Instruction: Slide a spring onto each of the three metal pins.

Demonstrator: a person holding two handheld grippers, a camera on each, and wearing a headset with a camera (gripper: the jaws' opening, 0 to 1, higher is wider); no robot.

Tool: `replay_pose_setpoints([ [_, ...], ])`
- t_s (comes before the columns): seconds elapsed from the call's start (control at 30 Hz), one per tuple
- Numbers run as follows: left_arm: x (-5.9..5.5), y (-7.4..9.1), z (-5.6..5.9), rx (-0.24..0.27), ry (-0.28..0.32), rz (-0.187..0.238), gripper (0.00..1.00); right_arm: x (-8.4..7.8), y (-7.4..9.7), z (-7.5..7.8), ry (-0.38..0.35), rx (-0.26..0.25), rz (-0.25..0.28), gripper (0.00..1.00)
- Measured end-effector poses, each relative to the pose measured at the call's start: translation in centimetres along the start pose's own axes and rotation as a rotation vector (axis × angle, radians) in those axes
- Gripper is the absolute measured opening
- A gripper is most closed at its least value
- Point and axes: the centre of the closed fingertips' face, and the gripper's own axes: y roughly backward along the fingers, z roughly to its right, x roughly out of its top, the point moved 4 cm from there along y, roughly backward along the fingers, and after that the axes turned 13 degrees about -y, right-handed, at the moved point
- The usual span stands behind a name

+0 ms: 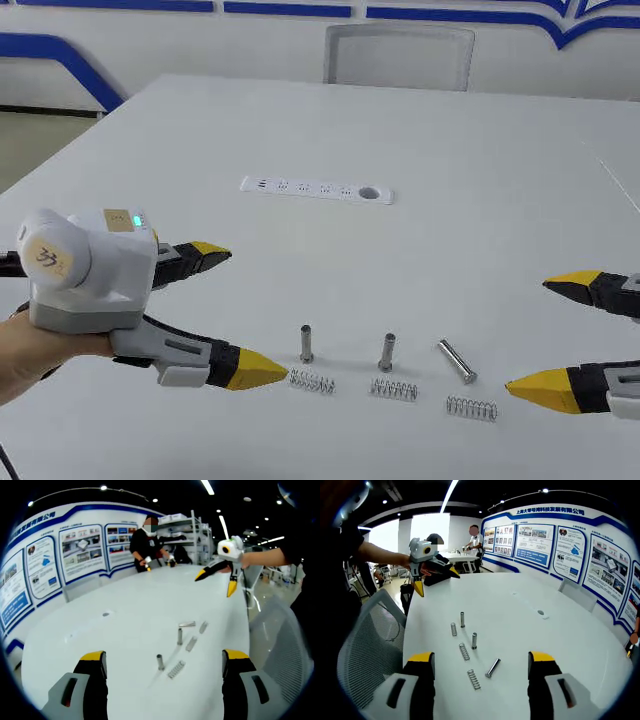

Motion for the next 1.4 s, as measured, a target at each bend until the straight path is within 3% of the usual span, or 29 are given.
replay_pose_setpoints([
  [0.47,-1.4,-1.2,0.1,-0.013,0.029,-0.021,0.97,-0.9,-2.4,0.7,-0.001,0.017,-0.05,0.69],
  [0.7,-1.9,-1.8,-0.2,-0.017,0.043,-0.025,0.96,-0.8,-3.3,2.7,-0.039,-0.039,-0.015,0.6],
  [0.93,-2.1,-2.4,0.1,-0.03,0.053,-0.025,0.95,-1.7,-5.3,3.6,-0.079,-0.045,-0.06,0.56],
  [1.13,-2.9,-2.6,0.4,-0.034,0.075,-0.031,0.95,-2.8,-7.0,3.9,-0.104,-0.065,-0.093,0.47],
  [1.4,-3.7,-2.2,0.5,-0.033,0.082,-0.056,0.94,-4.1,-9.4,4.3,-0.129,-0.124,-0.144,0.39],
])
